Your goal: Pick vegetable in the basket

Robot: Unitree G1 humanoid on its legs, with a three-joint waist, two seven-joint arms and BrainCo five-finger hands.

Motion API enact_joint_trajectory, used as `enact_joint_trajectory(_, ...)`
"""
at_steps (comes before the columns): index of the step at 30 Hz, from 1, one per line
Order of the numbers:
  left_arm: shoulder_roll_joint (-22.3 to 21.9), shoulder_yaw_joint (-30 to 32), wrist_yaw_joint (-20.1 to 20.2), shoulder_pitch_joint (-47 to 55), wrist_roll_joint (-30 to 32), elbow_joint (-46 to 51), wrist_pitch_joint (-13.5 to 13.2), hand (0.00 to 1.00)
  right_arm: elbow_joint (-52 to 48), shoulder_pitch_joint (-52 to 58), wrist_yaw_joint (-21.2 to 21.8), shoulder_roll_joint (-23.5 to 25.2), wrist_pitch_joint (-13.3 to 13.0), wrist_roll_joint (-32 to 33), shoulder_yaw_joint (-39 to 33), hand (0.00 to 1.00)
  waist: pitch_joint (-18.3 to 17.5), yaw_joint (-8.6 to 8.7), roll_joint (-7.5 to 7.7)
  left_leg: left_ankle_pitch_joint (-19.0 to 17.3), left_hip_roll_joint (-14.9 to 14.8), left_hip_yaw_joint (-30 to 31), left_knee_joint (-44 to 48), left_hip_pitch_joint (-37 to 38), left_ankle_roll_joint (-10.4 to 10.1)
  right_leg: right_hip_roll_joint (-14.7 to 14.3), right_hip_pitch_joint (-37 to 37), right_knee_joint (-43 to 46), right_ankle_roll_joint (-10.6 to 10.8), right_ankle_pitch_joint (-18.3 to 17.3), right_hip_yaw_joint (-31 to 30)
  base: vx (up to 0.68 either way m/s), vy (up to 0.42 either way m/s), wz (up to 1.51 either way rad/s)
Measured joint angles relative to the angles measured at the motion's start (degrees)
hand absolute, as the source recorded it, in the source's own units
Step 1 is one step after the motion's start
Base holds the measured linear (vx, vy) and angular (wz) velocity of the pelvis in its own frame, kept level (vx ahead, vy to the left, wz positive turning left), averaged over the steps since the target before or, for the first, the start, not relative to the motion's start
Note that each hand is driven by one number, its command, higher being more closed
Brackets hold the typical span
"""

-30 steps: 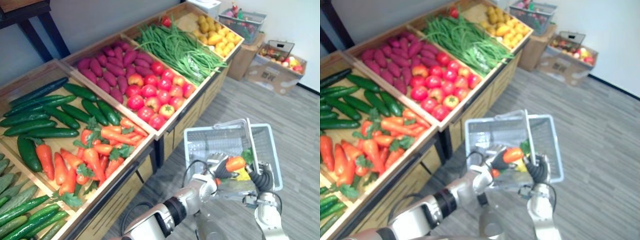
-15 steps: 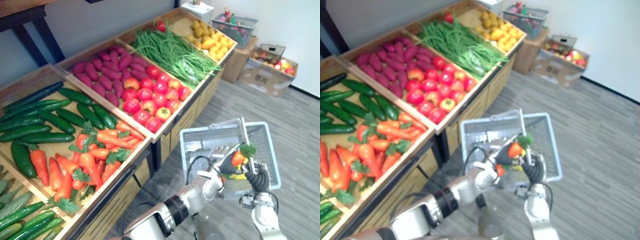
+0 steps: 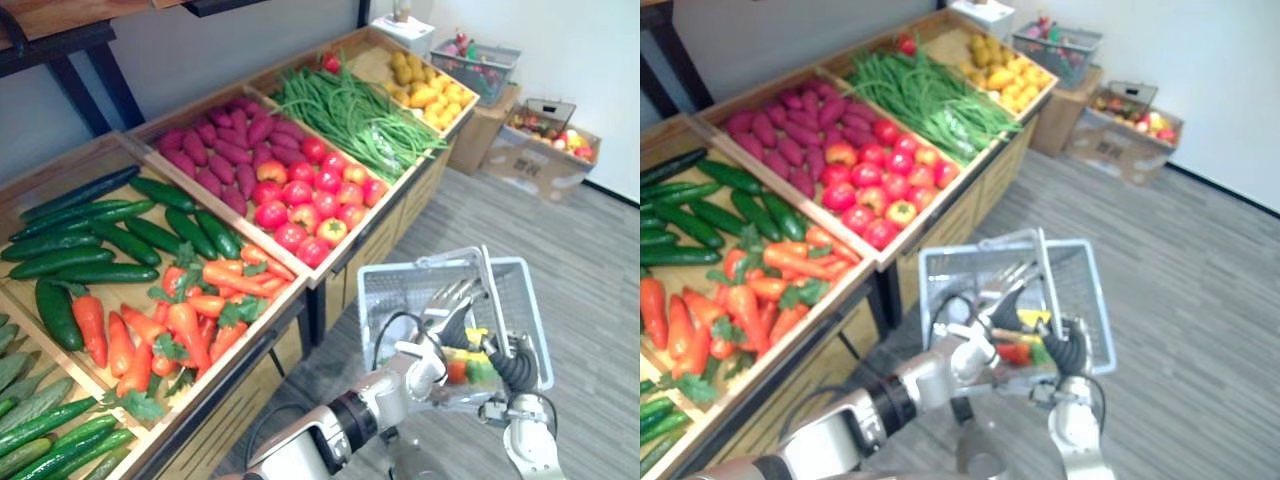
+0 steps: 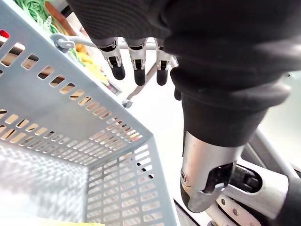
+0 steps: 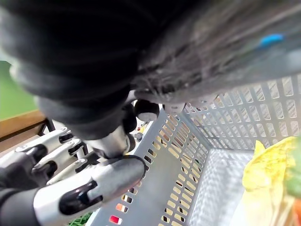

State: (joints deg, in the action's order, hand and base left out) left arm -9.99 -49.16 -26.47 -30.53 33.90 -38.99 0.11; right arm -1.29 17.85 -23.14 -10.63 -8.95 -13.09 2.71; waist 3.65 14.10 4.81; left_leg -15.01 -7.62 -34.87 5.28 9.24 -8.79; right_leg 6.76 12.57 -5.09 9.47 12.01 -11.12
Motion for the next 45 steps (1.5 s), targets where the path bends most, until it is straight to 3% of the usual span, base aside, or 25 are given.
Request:
enact_joint_trajectory(10, 0.03, 2.10, 0.00, -0.05, 0.15, 3.90, -0.05, 0.00, 4.39, 0.39, -0.04, 0.01, -1.77, -0.05, -0.84, 1.00, -0.23, -0.25, 0.09, 0.28, 0.23, 3.15, 0.00, -1.08, 0.44, 1.22, -0.92, -0.14, 0.05, -0.04, 2.44, -0.03, -0.075, 0.14)
enact_joint_trajectory(12, 0.09, 1.75, -0.01, -0.11, 0.36, 8.79, -1.38, 0.00, 6.31, 0.22, 0.00, 0.04, -1.81, -0.11, -1.66, 1.00, -0.24, -0.58, 0.08, 0.56, 0.31, 4.28, 0.00, -1.33, 0.65, 1.49, -1.12, -0.10, 0.11, -0.10, 3.26, -0.01, -0.068, 0.22)
enact_joint_trajectory(17, 1.32, -0.07, 0.93, -2.15, 0.76, 21.56, -7.20, 0.00, 14.67, 0.37, 1.03, 0.47, -1.63, -0.46, -5.04, 1.00, -0.70, -3.41, -0.29, 0.94, 0.42, 7.64, 0.30, -2.98, 0.90, 2.44, -1.90, -0.16, 0.15, -0.24, 5.89, -0.04, -0.073, 0.30)
enact_joint_trajectory(18, 1.58, -0.04, 1.09, -2.15, 0.75, 22.65, -7.31, 0.00, 15.61, 0.34, 1.09, 0.47, -1.60, -0.47, -5.48, 1.00, -0.78, -3.60, -0.39, 0.95, 0.43, 7.97, 0.47, -3.15, 0.92, 2.41, -1.92, -0.16, 0.15, -0.24, 6.05, -0.03, -0.068, 0.23)
enact_joint_trajectory(20, 4.06, 0.00, 2.75, -1.85, 0.67, 26.43, -8.56, 0.00, 18.46, 0.13, 1.25, 0.52, -1.32, -0.49, -7.02, 1.00, -0.96, -4.88, -0.61, 1.03, 0.40, 8.88, 0.98, -3.63, 1.03, 2.52, -2.11, -0.14, 0.15, -0.24, 6.57, -0.04, -0.067, 0.16)
enact_joint_trajectory(23, 8.90, 0.78, 3.30, 0.32, 0.57, 31.22, -10.20, 0.00, 21.01, -0.39, 1.26, 0.55, -1.31, -0.51, -8.97, 1.00, -1.18, -5.35, -0.88, 1.14, 0.35, 10.01, 1.24, -4.32, 1.13, 2.75, -2.18, -0.14, 0.12, -0.26, 7.44, -0.04, -0.064, 0.16)
enact_joint_trajectory(28, 19.11, 11.70, 3.61, 14.80, 0.00, 44.00, -12.43, 0.00, 28.56, -0.87, 1.18, 0.55, -1.31, -0.49, -13.56, 1.00, -2.07, -6.75, -1.98, 1.34, 0.00, 12.35, 1.92, -5.21, 1.17, 2.92, -3.06, -0.39, -0.07, -0.50, 9.25, -0.03, -0.066, 0.20)
enact_joint_trajectory(31, 24.28, 24.94, 0.89, 28.60, -1.84, 51.17, -13.34, 0.00, 33.26, -1.19, 0.97, 0.51, -1.22, -0.44, -14.26, 1.00, -2.53, -7.34, -2.05, 1.59, -0.01, 14.41, 2.13, -5.82, 1.31, 3.29, -4.11, -0.81, -0.13, -0.61, 11.02, -0.03, -0.054, 0.29)
enact_joint_trajectory(33, 25.05, 31.79, -1.22, 35.30, -3.80, 51.68, -14.02, 0.00, 35.18, -1.03, 0.88, 0.53, -1.23, -0.40, -15.25, 1.00, -2.63, -8.45, -2.00, 1.63, 0.12, 15.27, 2.60, -6.52, 1.37, 3.55, -4.19, -0.82, -0.15, -0.62, 12.13, -0.02, -0.033, 0.28)
enact_joint_trajectory(36, 23.98, 41.20, -4.82, 41.73, -4.55, 44.93, -14.35, 0.00, 37.10, -0.99, 0.65, 0.50, -1.25, -0.34, -16.53, 1.00, -2.88, -9.79, -2.27, 1.79, 0.13, 17.69, 3.15, -7.24, 1.41, 3.78, -5.27, -0.86, -0.72, -0.99, 14.50, -0.02, -0.035, 0.39)
enact_joint_trajectory(38, 20.83, 50.24, -8.45, 44.85, -5.95, 31.43, -13.97, 0.00, 38.60, -1.24, 0.61, 0.47, -1.56, -0.35, -17.25, 1.00, -3.66, -10.33, -2.92, 1.96, -0.07, 19.53, 3.13, -7.60, 1.40, 3.88, -6.16, -0.90, -1.27, -1.40, 16.57, -0.01, -0.040, 0.38)
enact_joint_trajectory(41, 18.24, 57.78, -9.64, 47.23, -6.93, 18.45, -11.85, 0.00, 40.26, -1.37, 0.64, 0.47, -2.57, -0.34, -18.35, 1.00, -4.20, -11.50, -3.17, 2.62, 0.18, 22.16, 3.07, -9.19, 1.51, 4.47, -6.28, -0.93, -1.40, -1.72, 19.23, -0.01, -0.034, 0.43)
enact_joint_trajectory(45, 15.38, 63.56, -8.89, 50.16, -7.88, 9.25, -10.64, 0.00, 42.12, -1.71, 0.90, 0.55, -2.81, -0.34, -19.04, 1.00, -4.22, -13.00, -3.34, 3.52, 0.31, 25.08, 2.40, -9.00, 1.54, 4.84, -8.29, -1.00, -1.42, -2.28, 22.30, 0.00, -0.033, 0.40)
